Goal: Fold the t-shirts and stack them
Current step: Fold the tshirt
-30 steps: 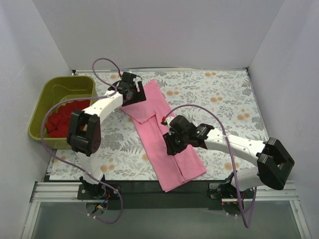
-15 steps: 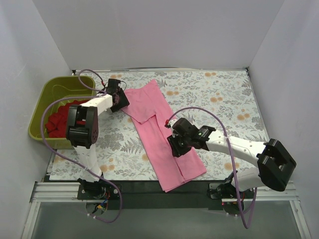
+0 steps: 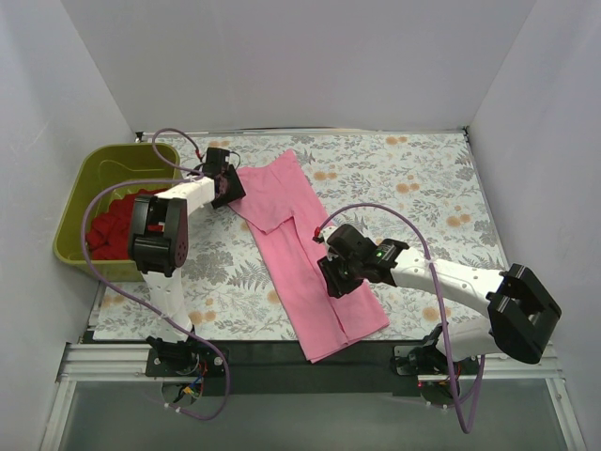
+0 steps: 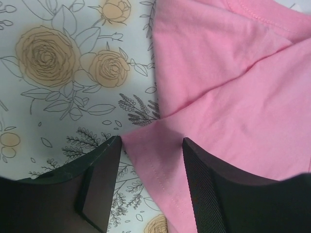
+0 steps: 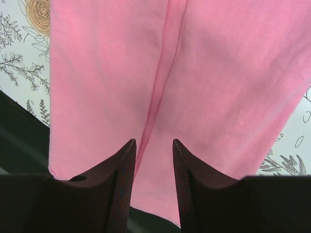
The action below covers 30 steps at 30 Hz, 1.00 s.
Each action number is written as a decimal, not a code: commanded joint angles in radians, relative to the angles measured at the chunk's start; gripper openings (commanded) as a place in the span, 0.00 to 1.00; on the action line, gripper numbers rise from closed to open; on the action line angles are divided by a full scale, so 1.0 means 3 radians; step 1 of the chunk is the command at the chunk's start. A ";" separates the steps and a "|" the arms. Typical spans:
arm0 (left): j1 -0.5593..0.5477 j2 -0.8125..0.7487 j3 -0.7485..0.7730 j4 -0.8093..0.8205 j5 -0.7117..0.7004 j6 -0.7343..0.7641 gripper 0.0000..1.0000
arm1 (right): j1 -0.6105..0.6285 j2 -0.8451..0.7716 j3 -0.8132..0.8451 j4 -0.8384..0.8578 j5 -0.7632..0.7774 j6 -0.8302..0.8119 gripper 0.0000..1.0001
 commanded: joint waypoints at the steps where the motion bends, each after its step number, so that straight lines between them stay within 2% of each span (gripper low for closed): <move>1: 0.0030 -0.0119 -0.0103 -0.0068 -0.0238 0.0077 0.51 | -0.0008 -0.0062 0.0017 0.0053 0.0028 -0.0025 0.37; 7: 0.0117 -0.0303 -0.0302 0.0121 -0.0167 -0.0015 0.48 | -0.0008 -0.0068 -0.0004 0.0058 0.0023 -0.0014 0.37; 15: 0.0117 -0.0237 -0.0282 0.0122 -0.0024 0.0077 0.41 | -0.0008 -0.0093 -0.0045 0.0063 0.0018 0.0011 0.37; 25: 0.0106 -0.0053 -0.0313 0.0024 0.0105 0.0159 0.25 | -0.0008 -0.0073 -0.0081 0.0124 -0.0023 0.0047 0.37; 30: 0.0086 -0.0022 -0.0252 -0.0027 0.0069 0.0195 0.05 | -0.0008 -0.0073 -0.0106 0.0134 -0.0028 0.0057 0.37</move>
